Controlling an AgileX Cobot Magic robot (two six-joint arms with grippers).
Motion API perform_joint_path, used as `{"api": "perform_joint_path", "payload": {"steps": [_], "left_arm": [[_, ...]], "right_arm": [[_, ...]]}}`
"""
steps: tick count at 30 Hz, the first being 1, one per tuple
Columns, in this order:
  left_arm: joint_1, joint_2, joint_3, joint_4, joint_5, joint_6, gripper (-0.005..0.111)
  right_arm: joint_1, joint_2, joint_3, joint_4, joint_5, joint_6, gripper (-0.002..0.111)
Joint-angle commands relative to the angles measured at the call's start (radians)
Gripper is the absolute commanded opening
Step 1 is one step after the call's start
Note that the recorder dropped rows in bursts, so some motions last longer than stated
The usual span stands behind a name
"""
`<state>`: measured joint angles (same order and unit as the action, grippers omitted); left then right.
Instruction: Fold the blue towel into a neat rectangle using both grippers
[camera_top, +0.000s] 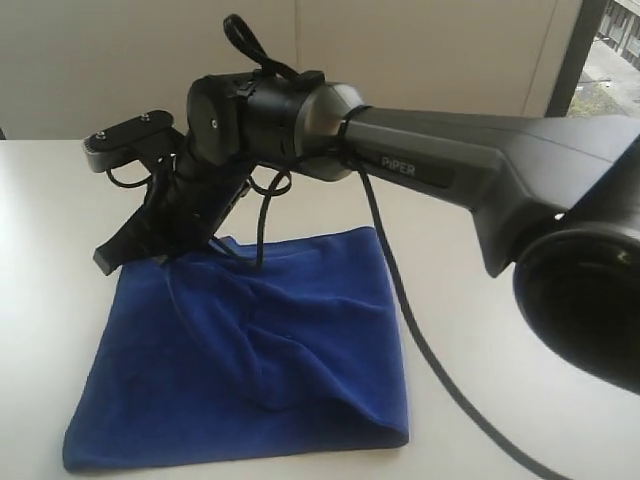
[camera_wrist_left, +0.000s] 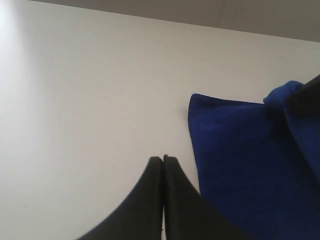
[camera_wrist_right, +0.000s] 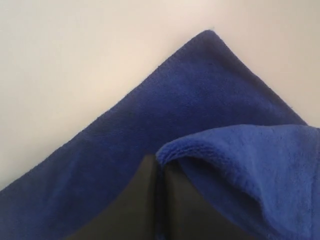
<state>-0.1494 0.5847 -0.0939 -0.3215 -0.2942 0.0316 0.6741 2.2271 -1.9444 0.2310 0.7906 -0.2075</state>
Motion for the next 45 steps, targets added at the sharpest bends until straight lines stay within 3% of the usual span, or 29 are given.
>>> {"api": "perform_joint_path", "payload": {"steps": [1, 10, 12, 15, 19, 21, 25, 28, 32, 36, 42, 45], "left_arm": [[-0.005, -0.007, 0.004, -0.011, 0.008, -0.006, 0.000], [-0.005, -0.007, 0.004, -0.011, 0.008, -0.006, 0.000], [-0.005, -0.007, 0.004, -0.011, 0.008, -0.006, 0.000], [-0.005, -0.007, 0.004, -0.007, 0.008, -0.006, 0.000], [-0.005, -0.007, 0.004, -0.007, 0.010, -0.006, 0.000], [-0.005, -0.007, 0.004, -0.007, 0.010, -0.006, 0.000], [-0.005, -0.007, 0.004, -0.007, 0.016, -0.006, 0.000], [-0.005, -0.007, 0.004, -0.007, 0.016, -0.006, 0.000], [-0.005, -0.002, -0.002, -0.007, 0.050, -0.039, 0.000], [-0.005, 0.070, -0.081, 0.020, 0.212, -0.032, 0.000], [-0.005, 0.289, -0.345, 0.061, 0.388, -0.014, 0.000], [-0.005, 0.414, -0.492, 0.061, 0.533, 0.052, 0.000]], "right_arm": [[0.020, 0.035, -0.043, 0.020, -0.006, 0.002, 0.000], [0.033, 0.097, -0.056, 0.049, -0.011, 0.002, 0.000], [0.038, 0.104, -0.056, 0.053, -0.011, -0.004, 0.006], [0.046, 0.110, -0.056, 0.053, -0.020, -0.025, 0.026], [0.046, 0.094, -0.058, 0.040, -0.053, -0.048, 0.063], [0.043, 0.070, -0.058, -0.020, -0.048, -0.058, 0.071], [0.023, -0.008, -0.058, -0.231, 0.041, -0.056, 0.065], [-0.012, -0.056, -0.056, -0.379, 0.145, -0.039, 0.055], [-0.108, -0.061, -0.054, -0.432, 0.246, -0.070, 0.027], [-0.216, -0.027, -0.054, -0.411, 0.224, -0.125, 0.000], [-0.276, 0.033, -0.054, -0.217, 0.217, -0.338, 0.000], [-0.276, 0.072, -0.054, -0.209, 0.213, -0.353, 0.000]]}}
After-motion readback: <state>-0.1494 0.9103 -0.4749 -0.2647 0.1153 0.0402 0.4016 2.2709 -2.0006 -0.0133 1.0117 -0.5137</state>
